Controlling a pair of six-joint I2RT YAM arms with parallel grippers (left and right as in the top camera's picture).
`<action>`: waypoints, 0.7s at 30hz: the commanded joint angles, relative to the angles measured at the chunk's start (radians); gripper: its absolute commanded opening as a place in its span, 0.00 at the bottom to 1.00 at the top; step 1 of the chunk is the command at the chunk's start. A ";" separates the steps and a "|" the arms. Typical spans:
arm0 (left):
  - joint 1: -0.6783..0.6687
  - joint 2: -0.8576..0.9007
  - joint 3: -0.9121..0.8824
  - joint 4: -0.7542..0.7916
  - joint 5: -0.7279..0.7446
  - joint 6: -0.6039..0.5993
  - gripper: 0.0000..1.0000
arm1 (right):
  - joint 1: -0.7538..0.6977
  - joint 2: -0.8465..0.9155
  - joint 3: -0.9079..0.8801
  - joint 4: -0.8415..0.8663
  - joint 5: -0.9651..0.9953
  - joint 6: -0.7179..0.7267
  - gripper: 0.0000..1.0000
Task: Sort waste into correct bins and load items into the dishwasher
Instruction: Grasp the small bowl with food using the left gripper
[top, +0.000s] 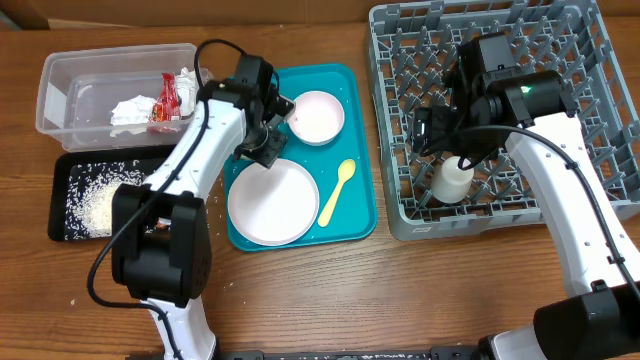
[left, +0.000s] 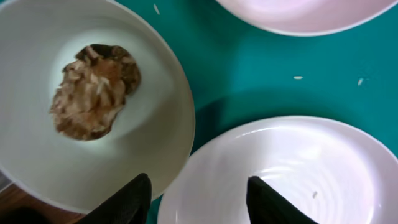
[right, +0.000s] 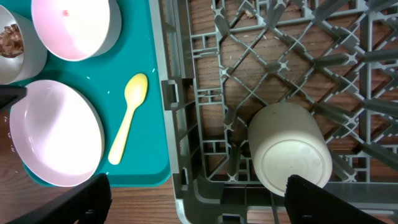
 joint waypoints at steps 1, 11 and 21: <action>-0.003 0.001 -0.038 0.059 0.032 0.038 0.47 | 0.000 -0.016 0.019 0.004 -0.006 -0.002 0.91; -0.003 0.001 -0.125 0.195 0.028 0.039 0.34 | 0.000 -0.016 0.019 0.004 -0.006 -0.001 0.91; -0.002 0.002 -0.143 0.248 0.029 0.012 0.15 | 0.000 -0.016 0.019 0.004 -0.006 -0.001 0.91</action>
